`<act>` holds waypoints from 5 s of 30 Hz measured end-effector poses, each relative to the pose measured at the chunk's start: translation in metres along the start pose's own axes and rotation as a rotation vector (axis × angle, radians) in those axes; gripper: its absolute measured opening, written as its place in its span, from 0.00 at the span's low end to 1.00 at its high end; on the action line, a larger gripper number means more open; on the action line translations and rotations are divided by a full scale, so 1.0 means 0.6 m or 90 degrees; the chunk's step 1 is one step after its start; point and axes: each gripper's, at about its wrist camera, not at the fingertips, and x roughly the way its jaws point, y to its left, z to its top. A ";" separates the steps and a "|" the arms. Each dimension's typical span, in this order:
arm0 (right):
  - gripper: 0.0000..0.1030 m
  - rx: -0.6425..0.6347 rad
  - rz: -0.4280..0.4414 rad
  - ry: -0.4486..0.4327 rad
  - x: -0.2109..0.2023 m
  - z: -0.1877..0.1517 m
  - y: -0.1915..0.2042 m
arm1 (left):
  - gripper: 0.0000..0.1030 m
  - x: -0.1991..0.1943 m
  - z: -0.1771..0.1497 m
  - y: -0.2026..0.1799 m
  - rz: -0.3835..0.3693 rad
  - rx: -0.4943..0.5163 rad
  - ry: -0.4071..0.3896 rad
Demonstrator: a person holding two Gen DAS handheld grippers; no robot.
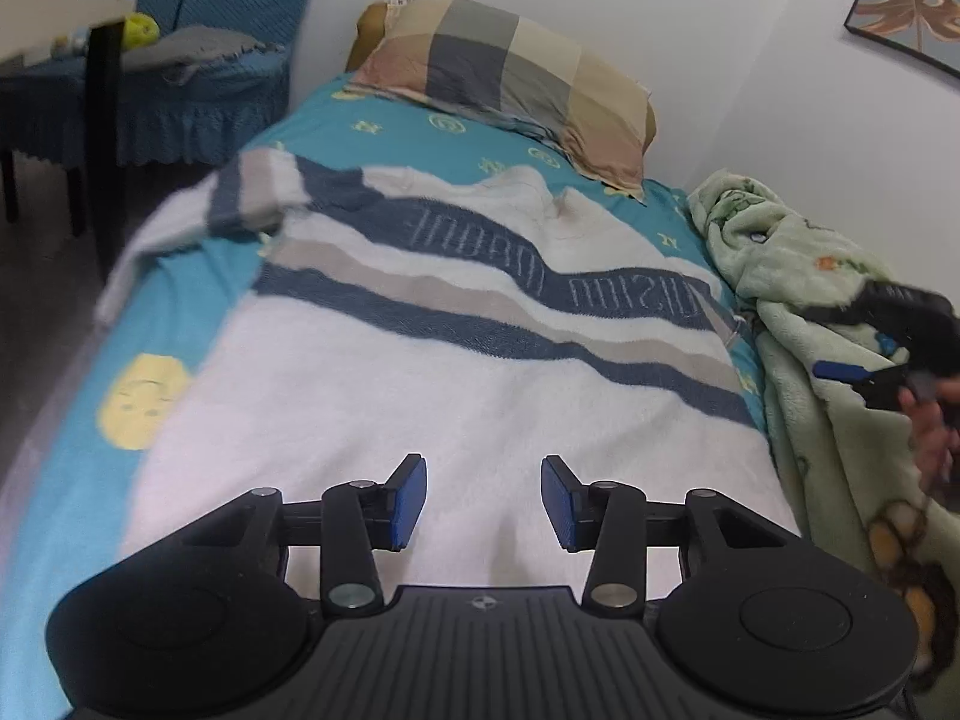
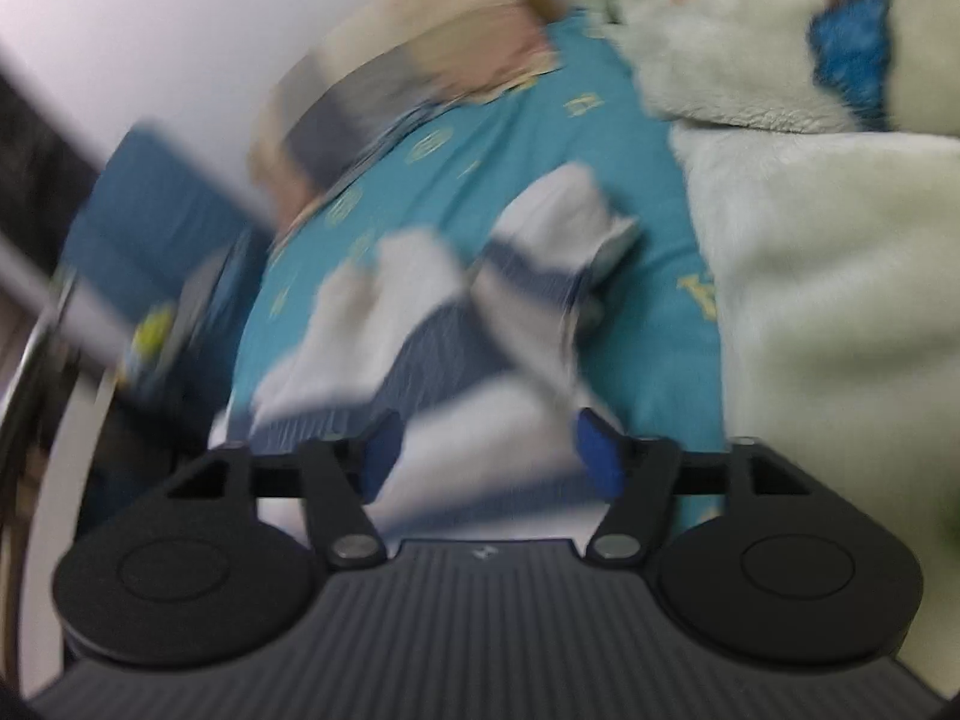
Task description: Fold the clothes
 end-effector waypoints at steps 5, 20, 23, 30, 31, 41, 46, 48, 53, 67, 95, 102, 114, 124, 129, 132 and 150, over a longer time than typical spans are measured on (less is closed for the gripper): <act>0.68 0.119 -0.040 -0.030 0.158 0.067 -0.059 | 0.43 0.106 0.000 0.014 -0.043 -0.026 -0.004; 0.15 -0.153 -0.055 -0.294 0.158 0.140 0.063 | 0.40 0.168 0.001 0.032 -0.120 -0.062 -0.037; 0.14 -0.289 -0.081 -0.395 0.100 0.108 0.121 | 0.40 0.158 0.002 0.030 -0.124 -0.065 -0.045; 0.17 -0.422 -0.099 -0.185 0.180 0.007 0.108 | 0.40 0.149 -0.005 0.015 -0.115 -0.046 -0.050; 0.17 -0.434 -0.094 -0.169 0.190 -0.009 0.105 | 0.40 0.150 -0.006 0.015 -0.113 -0.044 -0.050; 0.78 -0.377 0.050 -0.093 0.165 0.019 0.100 | 0.40 0.159 -0.015 0.029 -0.106 -0.052 -0.049; 0.80 -0.220 0.192 -0.119 0.132 0.100 0.048 | 0.40 0.163 -0.013 0.033 -0.117 -0.063 -0.055; 0.82 -0.134 0.158 -0.125 0.165 0.139 0.008 | 0.40 0.166 -0.011 0.033 -0.123 -0.068 -0.056; 0.81 -0.036 0.024 -0.011 0.333 0.199 -0.039 | 0.40 0.175 -0.008 0.026 -0.121 -0.052 -0.059; 0.14 -0.161 -0.077 -0.130 0.343 0.260 -0.008 | 0.40 0.188 -0.008 0.015 -0.114 -0.017 -0.069; 0.14 -0.856 0.092 -0.332 -0.005 -0.255 0.300 | 0.42 0.105 0.021 0.015 -0.035 0.058 -0.075; 0.14 -0.944 0.054 -0.094 0.059 -0.508 0.276 | 0.44 0.062 0.044 0.071 -0.098 -0.049 -0.113; 0.73 -0.598 0.101 -0.026 -0.039 -0.418 0.221 | 0.55 0.115 0.023 0.087 -0.220 -0.162 -0.077; 0.78 0.057 0.106 -0.058 0.073 -0.167 0.004 | 0.66 0.162 0.016 0.094 -0.281 -0.244 -0.044; 0.78 0.192 0.139 -0.066 0.159 -0.136 -0.085 | 0.67 0.187 0.021 0.095 -0.302 -0.271 -0.032; 0.79 0.173 0.141 -0.072 0.185 -0.121 -0.080 | 0.67 0.211 0.035 0.087 -0.301 -0.265 -0.033; 0.69 0.196 0.192 -0.049 0.174 -0.098 -0.078 | 0.11 0.219 0.042 0.068 -0.277 -0.224 -0.036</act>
